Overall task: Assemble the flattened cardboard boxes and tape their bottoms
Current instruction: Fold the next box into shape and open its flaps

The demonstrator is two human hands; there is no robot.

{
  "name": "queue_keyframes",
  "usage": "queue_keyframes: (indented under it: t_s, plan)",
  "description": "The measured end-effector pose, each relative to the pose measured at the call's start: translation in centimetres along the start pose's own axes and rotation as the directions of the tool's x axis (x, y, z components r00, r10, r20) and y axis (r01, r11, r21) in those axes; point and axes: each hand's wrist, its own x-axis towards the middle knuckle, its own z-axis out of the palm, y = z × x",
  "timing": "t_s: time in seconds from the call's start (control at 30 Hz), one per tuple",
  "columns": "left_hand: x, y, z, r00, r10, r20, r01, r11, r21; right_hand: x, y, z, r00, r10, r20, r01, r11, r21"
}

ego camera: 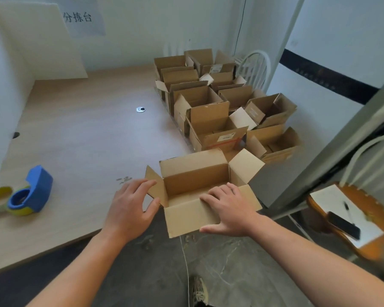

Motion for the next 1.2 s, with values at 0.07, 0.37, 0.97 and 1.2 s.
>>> queue_keyframes:
  t_s: [0.07,0.37,0.97,1.2]
  plan:
    - [0.5,1.1,0.7,0.999,0.019,0.029,-0.019,1.000,0.012,-0.7,1.6,0.4,1.000,0.026,-0.009,-0.026,1.000,-0.011]
    - [5.2,4.1,5.5,0.993,-0.048,0.104,0.040,0.996,0.077,1.4,9.2,2.5,0.999,0.026,-0.034,-0.026,1.000,-0.002]
    - [11.0,6.4,9.6,0.966,-0.237,0.103,0.223,0.966,0.130,9.9,18.0,4.2,0.991,-0.058,0.125,0.041,0.990,0.131]
    - [11.0,6.3,10.0,0.957,-0.268,0.116,0.252,0.959,0.133,11.1,18.6,4.0,0.973,-0.025,0.229,-0.010,0.989,0.150]
